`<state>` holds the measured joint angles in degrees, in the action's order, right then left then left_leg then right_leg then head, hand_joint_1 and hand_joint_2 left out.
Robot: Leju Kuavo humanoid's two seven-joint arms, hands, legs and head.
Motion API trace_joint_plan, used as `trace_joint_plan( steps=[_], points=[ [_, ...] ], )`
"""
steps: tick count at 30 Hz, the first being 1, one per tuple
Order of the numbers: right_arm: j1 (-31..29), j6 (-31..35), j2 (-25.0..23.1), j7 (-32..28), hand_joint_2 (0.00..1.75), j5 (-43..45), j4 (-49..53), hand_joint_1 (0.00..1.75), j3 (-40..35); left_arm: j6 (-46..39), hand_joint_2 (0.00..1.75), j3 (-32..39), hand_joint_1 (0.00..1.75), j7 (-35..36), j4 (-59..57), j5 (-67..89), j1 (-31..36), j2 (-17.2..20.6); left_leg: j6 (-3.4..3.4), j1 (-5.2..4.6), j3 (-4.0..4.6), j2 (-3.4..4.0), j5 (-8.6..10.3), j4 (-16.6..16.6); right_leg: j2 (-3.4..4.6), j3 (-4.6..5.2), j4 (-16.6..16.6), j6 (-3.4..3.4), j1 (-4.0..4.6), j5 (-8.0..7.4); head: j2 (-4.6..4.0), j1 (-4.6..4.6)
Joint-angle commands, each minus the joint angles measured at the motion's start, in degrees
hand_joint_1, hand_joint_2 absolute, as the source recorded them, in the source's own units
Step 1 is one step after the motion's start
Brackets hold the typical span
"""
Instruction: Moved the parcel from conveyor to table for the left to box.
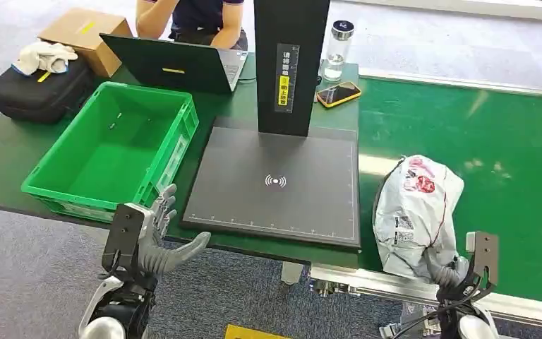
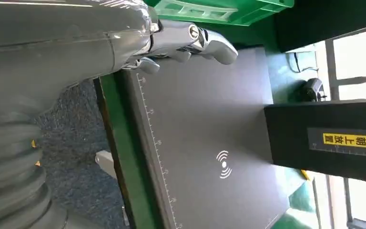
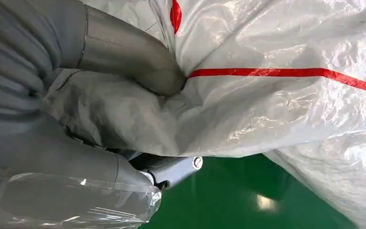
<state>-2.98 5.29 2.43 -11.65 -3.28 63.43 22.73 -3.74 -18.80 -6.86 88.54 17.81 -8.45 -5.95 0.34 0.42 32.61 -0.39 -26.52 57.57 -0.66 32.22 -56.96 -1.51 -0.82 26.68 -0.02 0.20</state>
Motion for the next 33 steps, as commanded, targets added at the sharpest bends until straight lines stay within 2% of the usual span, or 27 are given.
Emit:
trace_joint_plan(
  steps=[1,6,10,15,20,24,26,33],
  points=[
    [-0.12,1.46,-1.87,-4.28,1.75,4.22,3.63,1.75,2.61,0.24,1.75,-0.12,0.00,-1.06,-4.48,-0.54,3.17,0.31,-0.03,-0.02,-0.10,0.03,0.02,-0.07,0.04,-0.07,0.03,0.07,-0.02,-0.01,0.00,0.00],
    [0.98,0.95,-1.45,-6.73,1.75,6.90,12.56,1.75,2.32,-0.05,1.75,-0.05,0.00,-2.17,-5.48,-0.96,3.59,0.50,-0.04,-0.04,-0.18,0.05,0.00,-0.11,0.06,-0.13,0.06,0.09,-0.04,0.01,0.00,0.00],
    [-1.70,2.54,0.71,-10.12,1.75,8.02,19.49,1.75,2.01,0.47,1.75,-0.06,0.00,-3.45,-8.19,-1.13,5.65,0.28,-0.02,-0.14,-0.07,0.11,0.01,-0.05,0.12,0.04,-0.08,0.08,-0.13,0.01,-0.02,0.00],
    [-4.13,6.96,3.61,-13.77,1.75,8.97,28.53,1.75,-1.87,1.10,1.75,0.52,0.00,-4.83,-11.15,-1.00,7.85,-0.32,0.00,-0.15,0.01,0.17,0.02,0.01,0.18,0.12,-0.12,0.04,-0.15,-0.03,0.00,0.00],
    [-7.94,9.61,2.44,-15.95,1.75,8.75,34.07,1.75,-7.57,1.15,1.75,0.85,0.00,-5.29,-11.05,-0.95,7.81,-0.41,0.00,-0.11,-0.06,0.29,0.02,-0.02,0.29,0.07,-0.07,0.07,-0.10,-0.08,0.00,0.02],
    [-8.02,8.57,4.11,-13.10,1.75,8.73,35.53,1.75,-12.67,2.59,1.75,0.29,0.00,-5.56,-11.16,-0.60,8.28,-0.36,-0.04,-0.14,-0.15,0.48,0.01,-0.06,0.50,0.06,-0.13,0.13,-0.12,-0.10,0.00,-0.02],
    [-7.86,7.73,4.90,-12.84,1.75,8.17,34.57,1.75,-13.94,3.06,1.75,0.14,0.00,-5.54,-11.77,-0.56,8.93,-0.27,-0.02,-0.08,-0.12,0.20,0.05,-0.05,0.21,-0.02,-0.06,0.08,-0.06,-0.07,0.00,0.00],
    [-10.04,3.97,6.72,-11.49,1.75,6.17,28.77,1.75,-21.07,4.11,1.75,-0.75,0.00,-5.89,-12.75,-0.86,9.33,0.58,-0.02,-0.06,-0.20,0.28,0.05,-0.07,0.29,-0.09,-0.02,0.08,-0.05,-0.10,0.00,0.00]
  ],
)
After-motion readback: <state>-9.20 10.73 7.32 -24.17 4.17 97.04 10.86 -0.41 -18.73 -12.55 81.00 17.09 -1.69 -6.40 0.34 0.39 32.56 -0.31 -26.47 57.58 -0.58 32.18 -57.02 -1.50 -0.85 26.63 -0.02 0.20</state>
